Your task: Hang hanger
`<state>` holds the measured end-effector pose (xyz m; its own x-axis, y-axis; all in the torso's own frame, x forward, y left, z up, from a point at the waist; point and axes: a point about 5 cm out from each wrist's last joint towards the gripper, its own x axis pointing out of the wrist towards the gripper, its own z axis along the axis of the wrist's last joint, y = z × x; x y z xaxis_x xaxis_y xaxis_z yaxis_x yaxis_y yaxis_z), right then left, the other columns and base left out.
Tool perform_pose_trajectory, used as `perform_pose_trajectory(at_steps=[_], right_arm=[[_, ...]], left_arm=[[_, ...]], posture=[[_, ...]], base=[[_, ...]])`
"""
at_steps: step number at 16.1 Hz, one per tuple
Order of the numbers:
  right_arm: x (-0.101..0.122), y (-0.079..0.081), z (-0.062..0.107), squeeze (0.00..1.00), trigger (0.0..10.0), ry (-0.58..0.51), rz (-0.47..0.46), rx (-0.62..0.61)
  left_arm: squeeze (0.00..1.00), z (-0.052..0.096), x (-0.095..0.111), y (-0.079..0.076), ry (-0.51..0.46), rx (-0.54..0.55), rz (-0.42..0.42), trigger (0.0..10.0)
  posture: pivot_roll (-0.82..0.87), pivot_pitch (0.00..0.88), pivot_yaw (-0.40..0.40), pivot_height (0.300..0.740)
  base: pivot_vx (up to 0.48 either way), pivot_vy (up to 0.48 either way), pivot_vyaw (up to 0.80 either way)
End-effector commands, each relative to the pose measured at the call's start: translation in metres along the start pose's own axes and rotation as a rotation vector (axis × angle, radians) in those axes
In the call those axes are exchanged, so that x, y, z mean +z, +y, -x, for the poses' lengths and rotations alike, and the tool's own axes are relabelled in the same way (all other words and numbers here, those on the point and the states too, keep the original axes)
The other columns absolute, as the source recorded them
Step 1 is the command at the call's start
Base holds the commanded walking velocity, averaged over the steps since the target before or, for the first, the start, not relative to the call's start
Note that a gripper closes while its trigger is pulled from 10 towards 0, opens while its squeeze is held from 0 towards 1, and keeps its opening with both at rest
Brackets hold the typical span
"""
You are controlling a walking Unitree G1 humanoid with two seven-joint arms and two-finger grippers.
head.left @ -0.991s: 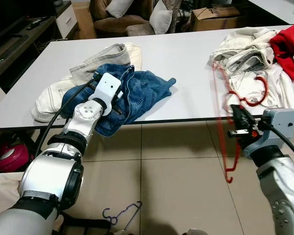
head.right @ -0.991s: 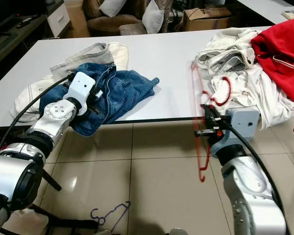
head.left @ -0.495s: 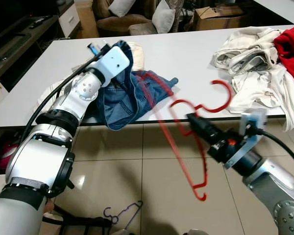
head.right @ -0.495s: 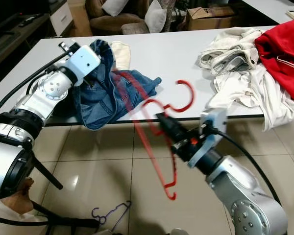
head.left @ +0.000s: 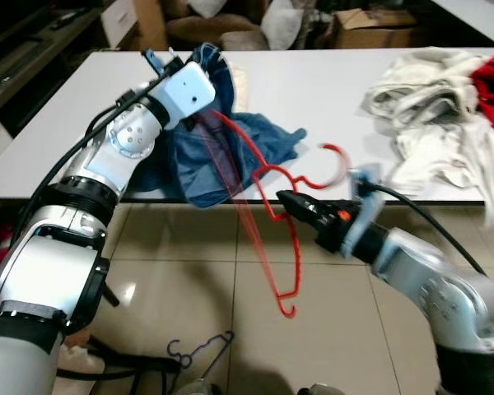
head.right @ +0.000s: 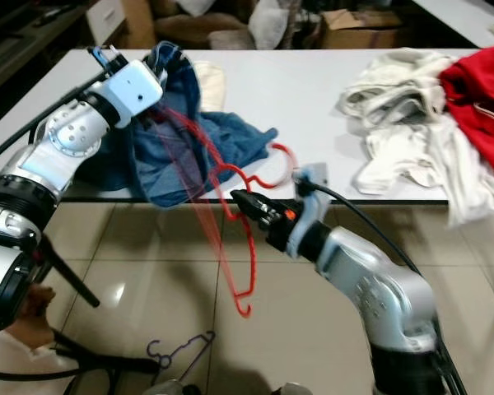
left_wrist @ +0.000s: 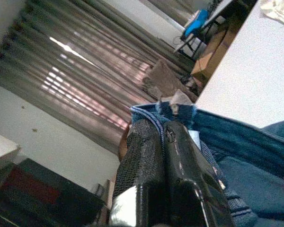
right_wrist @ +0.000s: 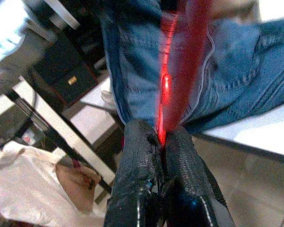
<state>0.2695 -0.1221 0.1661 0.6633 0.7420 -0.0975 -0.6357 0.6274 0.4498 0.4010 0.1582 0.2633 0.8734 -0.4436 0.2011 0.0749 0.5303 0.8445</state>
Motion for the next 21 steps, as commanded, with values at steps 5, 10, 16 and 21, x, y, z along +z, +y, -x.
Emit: perform_pose_trajectory(at_steps=[5, 10, 16, 21], right_arm=[[-0.006, -0.026, -0.02, 0.0, 10.0, 0.049, -0.07, -0.16], [0.014, -0.038, -0.028, 0.0, 10.0, -0.086, -0.206, -0.199], [0.068, -0.076, -0.01, 0.0, 10.0, -0.406, -0.269, -0.39], [0.039, -0.08, -0.008, 0.0, 10.0, -0.357, -0.34, -0.46]], left_arm=[[0.0, 0.012, 0.006, 0.008, -0.053, -0.016, -0.02, 0.0], [0.0, 0.02, 0.01, 0.004, -0.072, -0.046, -0.028, 0.0], [0.0, 0.019, 0.019, 0.031, -0.109, 0.087, -0.066, 0.0], [0.0, 0.025, 0.013, 0.004, -0.081, 0.043, 0.014, 0.0]], posture=[[-0.11, 0.0, -0.01, 0.74], [-0.1, 0.0, -0.016, 0.74], [-0.1, 0.0, -0.007, 0.74], [-0.09, 0.0, -0.004, 0.74]], base=[[0.0, 0.0, 0.0], [0.0, 0.0, 0.0], [0.0, 0.0, 0.0], [0.0, 0.0, 0.0]])
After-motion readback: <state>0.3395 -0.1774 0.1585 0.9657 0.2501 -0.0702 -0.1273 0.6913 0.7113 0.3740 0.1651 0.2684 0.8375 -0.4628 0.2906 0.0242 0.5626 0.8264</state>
